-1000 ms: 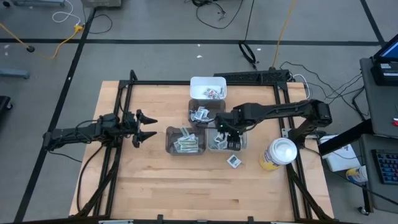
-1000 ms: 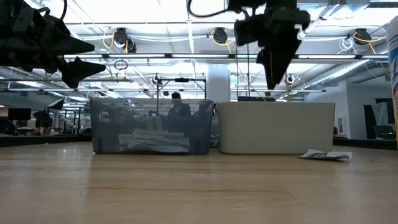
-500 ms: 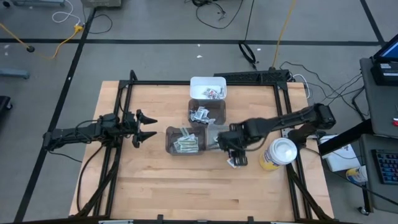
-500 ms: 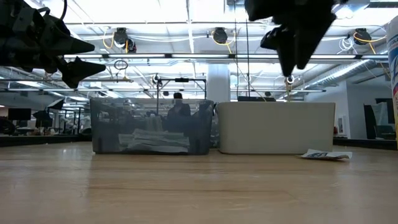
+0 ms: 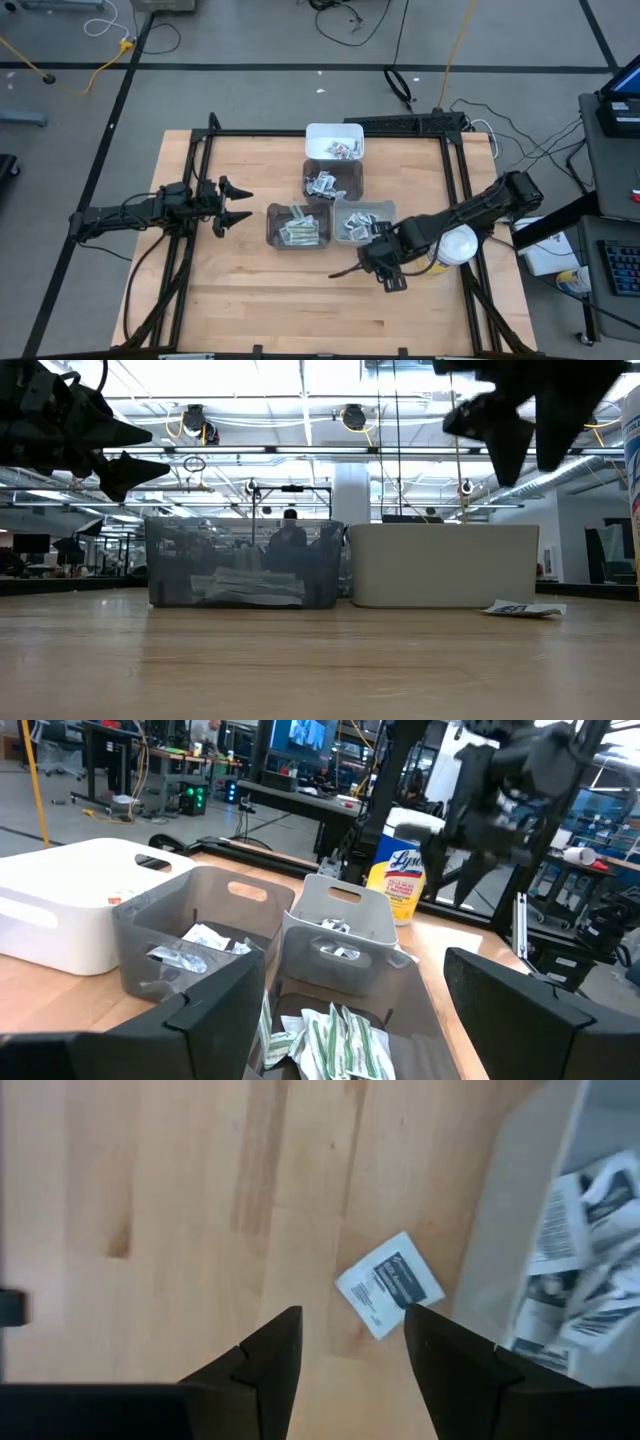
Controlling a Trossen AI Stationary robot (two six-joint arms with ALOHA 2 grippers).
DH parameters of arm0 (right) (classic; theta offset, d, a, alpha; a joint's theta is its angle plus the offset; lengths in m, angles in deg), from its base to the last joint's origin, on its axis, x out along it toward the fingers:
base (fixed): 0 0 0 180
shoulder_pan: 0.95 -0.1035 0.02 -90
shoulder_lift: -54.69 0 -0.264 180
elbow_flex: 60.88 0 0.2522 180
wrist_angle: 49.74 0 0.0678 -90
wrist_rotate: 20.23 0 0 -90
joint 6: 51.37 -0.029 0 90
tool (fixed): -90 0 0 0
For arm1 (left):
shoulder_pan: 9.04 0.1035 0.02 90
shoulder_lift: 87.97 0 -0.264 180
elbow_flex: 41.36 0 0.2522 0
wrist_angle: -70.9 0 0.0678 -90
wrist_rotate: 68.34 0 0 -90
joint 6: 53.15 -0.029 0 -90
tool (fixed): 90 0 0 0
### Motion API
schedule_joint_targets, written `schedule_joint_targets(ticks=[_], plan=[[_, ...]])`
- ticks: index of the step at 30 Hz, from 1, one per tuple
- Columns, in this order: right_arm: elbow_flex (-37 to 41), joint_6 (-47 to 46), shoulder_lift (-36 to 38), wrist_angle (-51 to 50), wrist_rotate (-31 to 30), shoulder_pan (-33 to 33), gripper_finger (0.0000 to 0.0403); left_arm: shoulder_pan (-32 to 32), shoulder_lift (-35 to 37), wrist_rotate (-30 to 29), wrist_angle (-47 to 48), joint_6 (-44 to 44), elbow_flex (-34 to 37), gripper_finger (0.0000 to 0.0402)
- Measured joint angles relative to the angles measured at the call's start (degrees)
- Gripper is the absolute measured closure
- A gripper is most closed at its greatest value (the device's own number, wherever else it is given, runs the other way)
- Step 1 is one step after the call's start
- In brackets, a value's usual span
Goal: Pick & Place First Aid Supplies
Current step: Put the white towelette pack into the gray bin
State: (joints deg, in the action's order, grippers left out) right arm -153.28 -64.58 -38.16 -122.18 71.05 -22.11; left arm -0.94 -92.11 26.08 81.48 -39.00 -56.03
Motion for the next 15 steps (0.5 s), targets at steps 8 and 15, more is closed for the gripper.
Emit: schedule_joint_targets(ticks=[8,15], plan=[[9.2,-3.0,-1.6,10.2,0.0,-2.1,0.0232,0.0,0.0,0.0,0.0,0.0,0.0,0.0091],[14.2,-2.7,-4.4,16.6,-0.3,-2.4,0.0232,0.0,0.0,0.0,0.0,0.0,0.0,0.0091]])
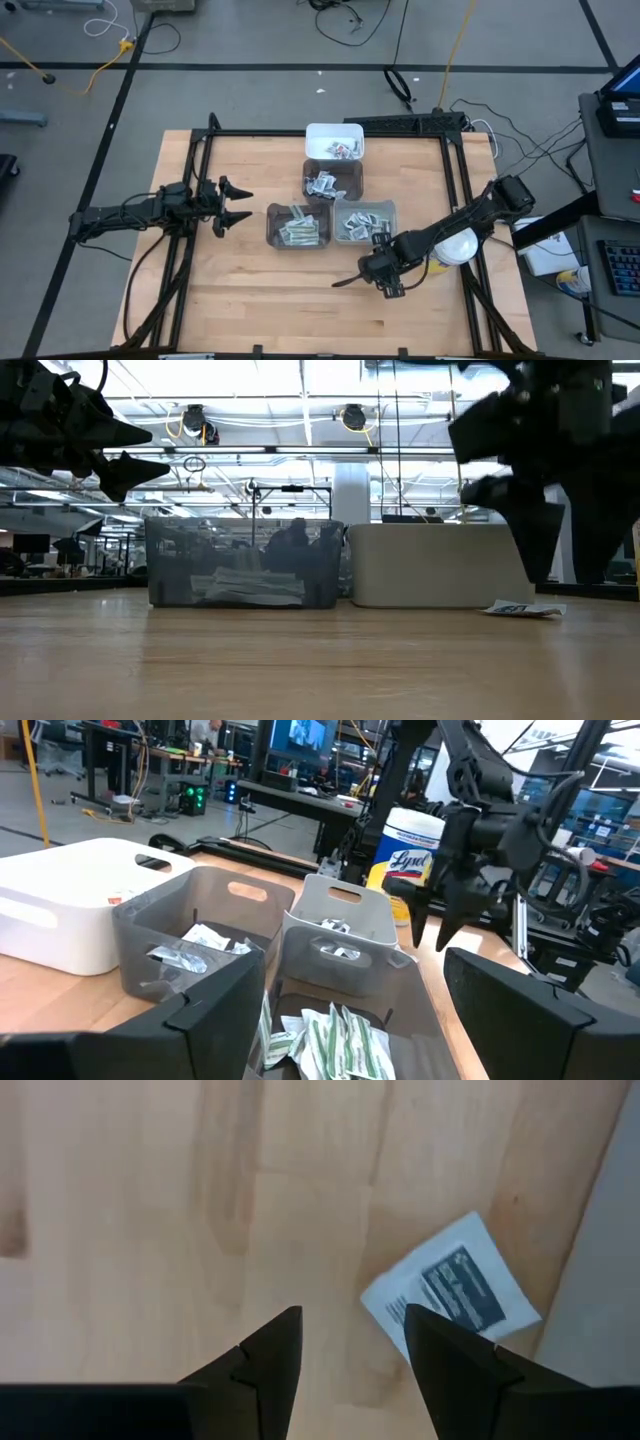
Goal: Pick & Place First Aid Supplies
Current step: Put the white towelette pack into the gray bin
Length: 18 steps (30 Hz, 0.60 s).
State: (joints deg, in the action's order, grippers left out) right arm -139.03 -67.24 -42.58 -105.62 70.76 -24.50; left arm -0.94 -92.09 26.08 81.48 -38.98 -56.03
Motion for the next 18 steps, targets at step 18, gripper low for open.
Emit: schedule_joint_targets(ticks=[18], plan=[[2.3,2.2,-4.7,4.7,-4.7,-1.0,0.0341,0.0,0.0,0.0,0.0,0.0,0.0,0.0091]])
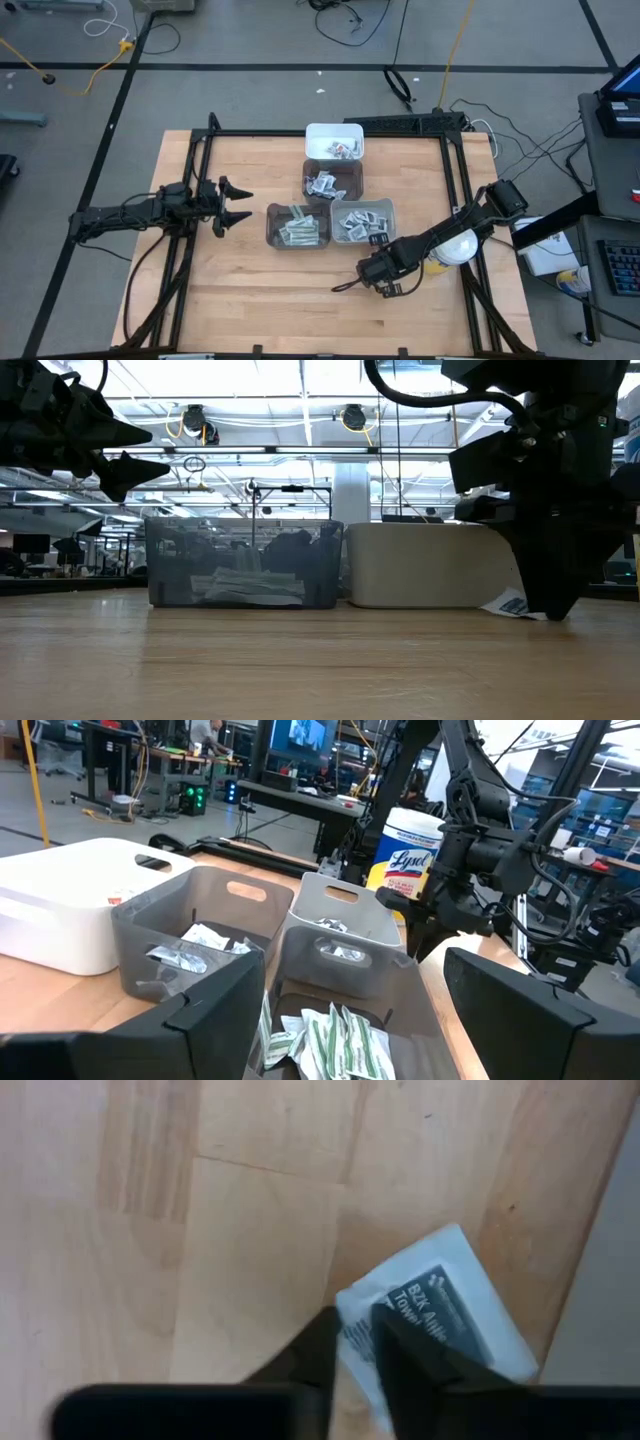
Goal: Pick & Place First Aid Supplies
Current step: Put the white towelette pack into the gray bin
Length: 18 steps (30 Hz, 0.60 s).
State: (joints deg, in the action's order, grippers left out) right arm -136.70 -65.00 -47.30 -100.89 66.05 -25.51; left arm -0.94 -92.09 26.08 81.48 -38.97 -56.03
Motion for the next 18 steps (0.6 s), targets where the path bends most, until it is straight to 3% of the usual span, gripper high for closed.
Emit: schedule_joint_targets(ticks=[2,4,18], plan=[[0.0,0.1,0.0,-0.2,0.3,-0.3,0.0380,0.0,0.0,0.0,0.0,0.0,0.0,0.0091],[0.0,0.0,0.4,-0.8,0.3,-0.7,0.0394,0.0,0.0,0.0,0.0,0.0,0.0,0.0091],[-9.5,-0.2,5.7,-19.3,-2.2,-1.4,0.0402,0.0,0.0,0.0,0.0,0.0,0.0,0.0091]])
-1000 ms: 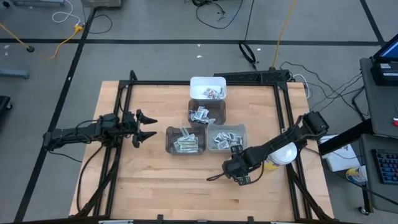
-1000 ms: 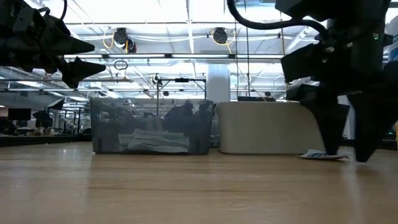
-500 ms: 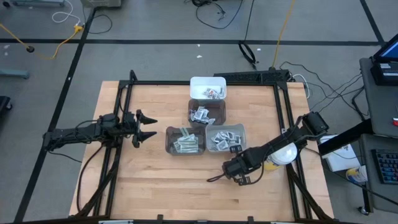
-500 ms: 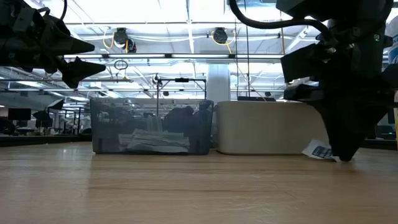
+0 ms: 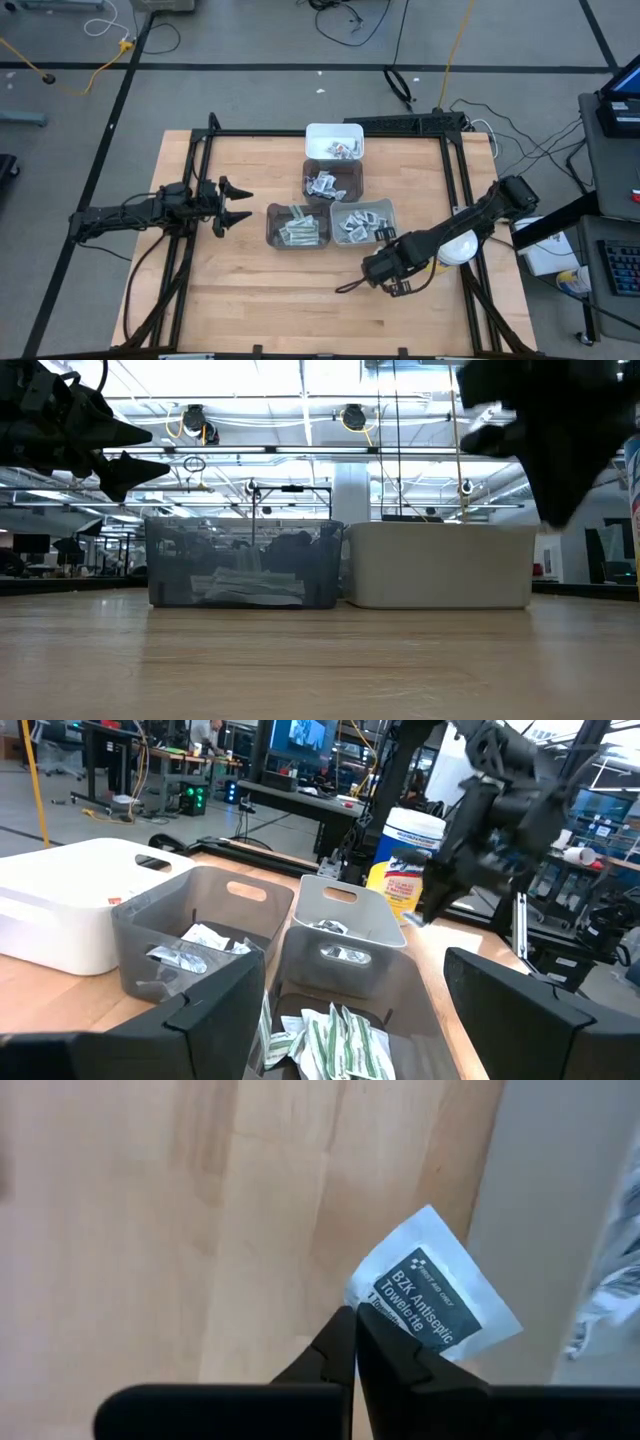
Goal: Pick & Place First Aid Supplies
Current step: Put the white towelette pack into the gray bin
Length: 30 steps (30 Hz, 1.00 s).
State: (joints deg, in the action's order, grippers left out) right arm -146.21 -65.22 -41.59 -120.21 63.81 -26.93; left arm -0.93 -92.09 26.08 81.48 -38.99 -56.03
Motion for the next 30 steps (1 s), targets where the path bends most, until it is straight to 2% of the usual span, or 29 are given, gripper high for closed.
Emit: schedule_joint_targets(ticks=[9,16,30], plan=[[-11.3,1.5,1.2,-9.5,0.0,0.0,0.0402,0.0,0.0,0.0,0.0,0.0,0.0,0.0091],[-15.6,5.0,1.2,-10.9,0.1,0.6,0.0403,0.0,0.0,0.0,0.0,0.0,0.0,0.0091],[-16.0,12.2,1.1,-10.8,0.2,15.2,0.0403,0.0,0.0,0.0,0.0,0.0,0.0,0.0091]])
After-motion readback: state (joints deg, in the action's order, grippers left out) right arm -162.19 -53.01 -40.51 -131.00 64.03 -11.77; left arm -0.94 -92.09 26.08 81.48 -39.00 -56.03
